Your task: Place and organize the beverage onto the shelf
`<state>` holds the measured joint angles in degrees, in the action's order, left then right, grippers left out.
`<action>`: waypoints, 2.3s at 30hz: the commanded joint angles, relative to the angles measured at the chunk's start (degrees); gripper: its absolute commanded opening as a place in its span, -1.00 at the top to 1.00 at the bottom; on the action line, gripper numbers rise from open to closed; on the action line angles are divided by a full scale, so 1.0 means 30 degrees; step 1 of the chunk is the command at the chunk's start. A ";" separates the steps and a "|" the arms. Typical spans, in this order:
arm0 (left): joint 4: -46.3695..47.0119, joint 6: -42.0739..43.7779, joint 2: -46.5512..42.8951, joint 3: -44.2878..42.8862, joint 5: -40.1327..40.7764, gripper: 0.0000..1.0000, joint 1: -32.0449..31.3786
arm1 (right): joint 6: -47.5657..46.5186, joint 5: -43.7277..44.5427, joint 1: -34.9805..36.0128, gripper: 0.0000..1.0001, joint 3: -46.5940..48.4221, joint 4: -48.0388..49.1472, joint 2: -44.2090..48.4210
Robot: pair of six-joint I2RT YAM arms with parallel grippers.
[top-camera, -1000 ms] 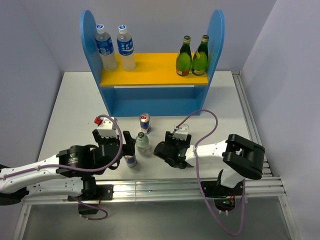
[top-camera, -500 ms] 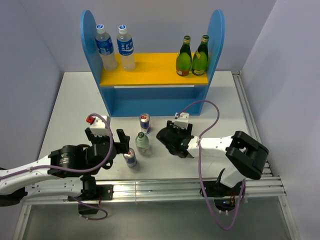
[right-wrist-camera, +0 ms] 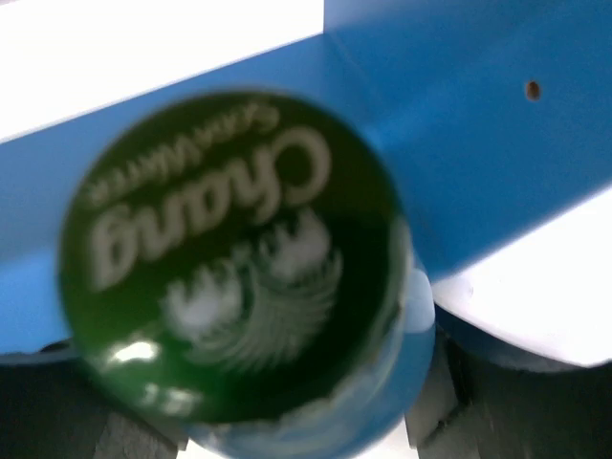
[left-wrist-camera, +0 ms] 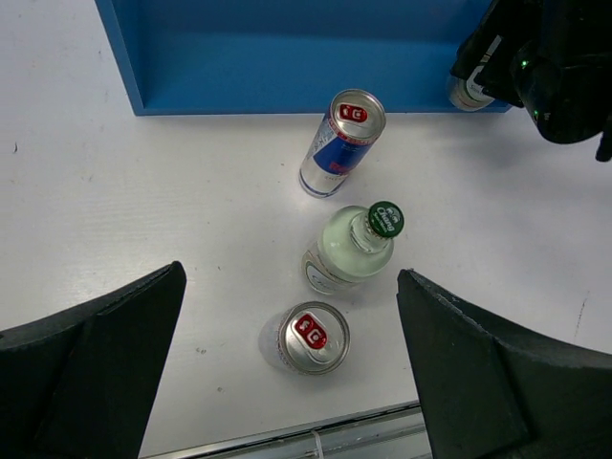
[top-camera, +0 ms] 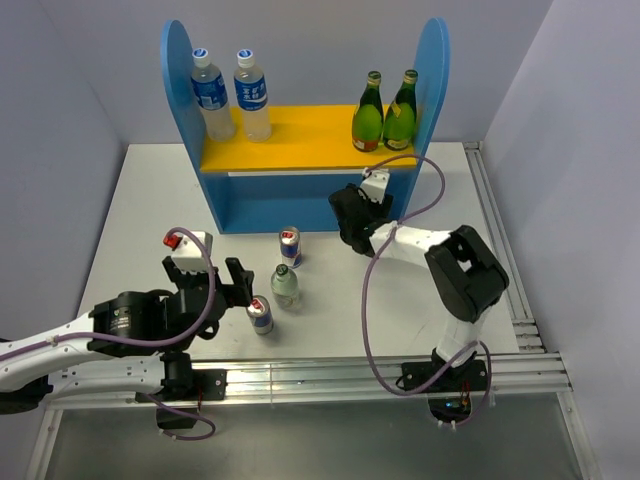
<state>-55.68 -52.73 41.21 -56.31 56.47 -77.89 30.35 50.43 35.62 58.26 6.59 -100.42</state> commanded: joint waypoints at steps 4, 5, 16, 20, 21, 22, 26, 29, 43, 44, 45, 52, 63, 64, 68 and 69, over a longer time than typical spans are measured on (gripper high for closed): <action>-0.0629 -0.0704 -0.0290 -0.0535 0.0806 -0.99 -0.0141 | -0.0158 -0.0639 -0.1792 1.00 0.2727 0.0851 -0.0920; -0.0687 -0.0763 -0.0319 -0.0535 0.0864 -0.99 -0.0141 | -0.0068 -0.0727 -0.1968 1.00 0.2758 0.0763 -0.1066; -0.1097 -0.1143 -0.0056 -0.0652 0.1041 -0.99 -0.0170 | 0.0810 -0.0639 -0.2819 1.00 0.4220 -0.0057 -0.2353; -0.1215 -0.1378 0.0003 -0.0653 0.1099 -0.99 -0.0199 | 0.0870 -0.0524 -0.2966 1.00 0.5656 -0.0789 -0.3292; -0.1302 -0.1407 0.0003 -0.0652 0.1128 -0.99 -0.0200 | 0.0783 -0.0436 -0.2995 1.00 0.6035 -0.0819 -0.3439; -0.1332 -0.1495 0.0003 -0.0652 0.1158 -0.99 -0.0229 | 0.0753 -0.0406 -0.2995 1.00 0.6213 -0.0791 -0.3730; -0.1478 -0.1613 0.0091 -0.0681 0.1216 -0.99 -0.0288 | 0.1338 -0.0697 -0.3432 1.00 0.8583 -0.2896 -0.5107; -0.1653 -0.1759 0.0267 -0.0740 0.1304 -0.99 -0.0317 | 0.1132 -0.1928 -0.3755 0.12 0.9873 -0.4297 -0.5841; -0.1830 -0.2051 0.0530 -0.0798 0.1363 -0.99 -0.0317 | 0.1279 -0.2896 -0.4313 -0.90 0.9937 -0.4044 -0.5785; -0.1830 -0.2052 0.0530 -0.0770 0.1363 -0.99 -0.0346 | 0.1454 -0.2722 -0.4313 -0.81 0.9588 -0.3984 -0.5639; -0.1801 -0.2023 0.0501 -0.0741 0.1363 -0.99 -0.0375 | 0.1572 -0.2604 -0.4313 -0.78 0.9352 -0.3752 -0.5376; -0.2036 -0.2228 0.0589 -0.0770 0.1481 -0.99 -0.0463 | 0.2452 -0.2602 -0.4284 -0.80 0.7507 -0.3313 -0.4262; -0.2036 -0.2228 0.0823 -0.0799 0.1539 -0.99 -0.0493 | 0.2160 -0.2837 -0.4284 1.00 0.9289 -0.3691 -0.5197; -0.2007 -0.2199 0.0794 -0.0799 0.1539 -0.99 -0.0493 | 0.2130 -0.2779 -0.4284 1.00 0.9668 -0.3691 -0.5285; -0.1947 -0.2140 0.0765 -0.0770 0.1539 -0.99 -0.0493 | 0.2013 -0.2633 -0.4284 1.00 1.0549 -0.3808 -0.5578; -0.1919 -0.2111 0.0765 -0.0770 0.1539 -0.99 -0.0493 | 0.2013 -0.2574 -0.4284 1.00 1.0696 -0.3808 -0.5637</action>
<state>-61.14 -58.35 43.62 -56.40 59.88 -78.96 37.04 40.34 23.09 84.71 -9.02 -118.32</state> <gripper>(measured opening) 0.994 0.716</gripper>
